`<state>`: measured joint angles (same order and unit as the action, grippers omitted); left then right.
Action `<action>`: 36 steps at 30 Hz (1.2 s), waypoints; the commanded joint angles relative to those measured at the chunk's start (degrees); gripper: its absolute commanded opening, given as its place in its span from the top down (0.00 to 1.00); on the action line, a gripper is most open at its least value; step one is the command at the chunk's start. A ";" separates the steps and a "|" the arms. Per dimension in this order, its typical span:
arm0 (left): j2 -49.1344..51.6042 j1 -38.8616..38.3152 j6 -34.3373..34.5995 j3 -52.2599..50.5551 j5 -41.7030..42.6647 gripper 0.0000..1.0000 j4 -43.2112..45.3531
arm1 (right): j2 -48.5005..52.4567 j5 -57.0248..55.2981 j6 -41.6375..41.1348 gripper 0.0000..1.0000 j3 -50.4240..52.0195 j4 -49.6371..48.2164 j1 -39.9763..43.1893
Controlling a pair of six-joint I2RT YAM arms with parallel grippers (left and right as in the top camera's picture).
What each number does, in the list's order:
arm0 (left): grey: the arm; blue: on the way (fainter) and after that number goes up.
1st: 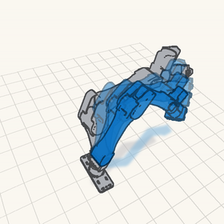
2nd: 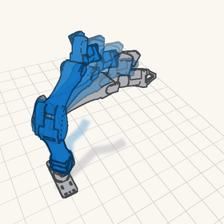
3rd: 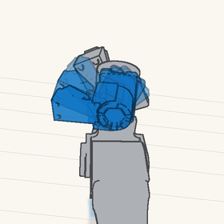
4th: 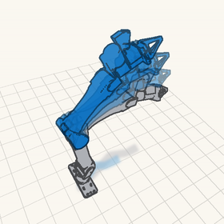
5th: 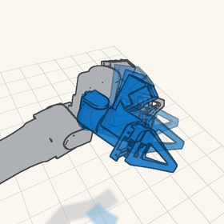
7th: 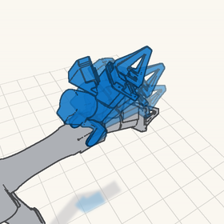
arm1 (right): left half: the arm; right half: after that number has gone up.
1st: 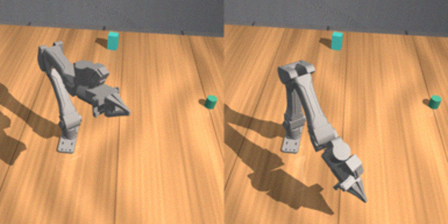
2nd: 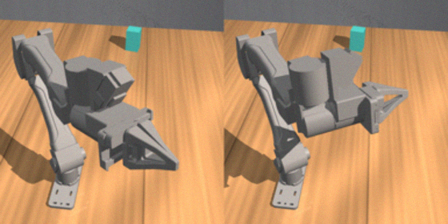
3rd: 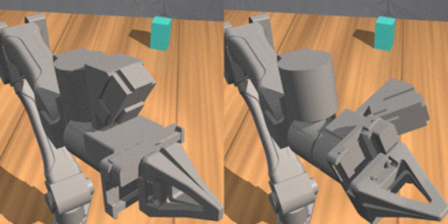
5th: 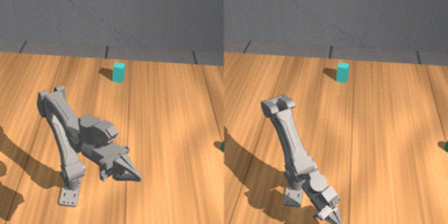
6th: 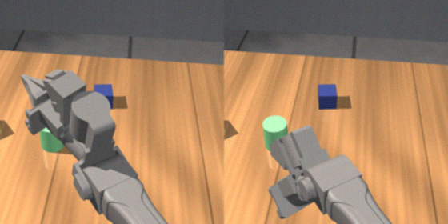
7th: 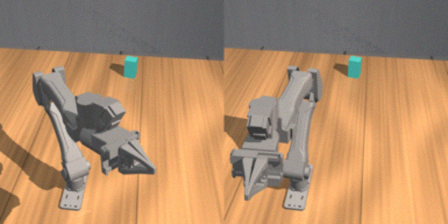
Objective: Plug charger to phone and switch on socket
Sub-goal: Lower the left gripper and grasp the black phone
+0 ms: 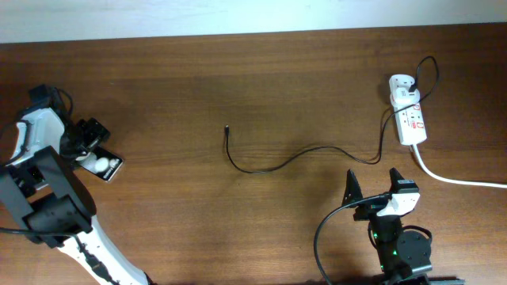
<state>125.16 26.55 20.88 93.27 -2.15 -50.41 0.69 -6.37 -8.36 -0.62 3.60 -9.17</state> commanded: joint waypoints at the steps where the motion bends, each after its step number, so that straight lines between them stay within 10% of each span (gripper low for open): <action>1: 0.83 1.16 0.98 0.52 -0.24 0.01 0.72 | -0.48 -0.11 0.42 0.01 0.31 0.46 0.20; 36: 0.90 1.42 0.96 -0.66 -0.48 0.01 -1.05 | -0.48 -0.11 0.42 0.01 0.31 0.46 0.20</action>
<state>125.19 27.46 20.88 93.27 -2.20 -52.03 0.69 -6.37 -8.34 -0.62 3.60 -9.17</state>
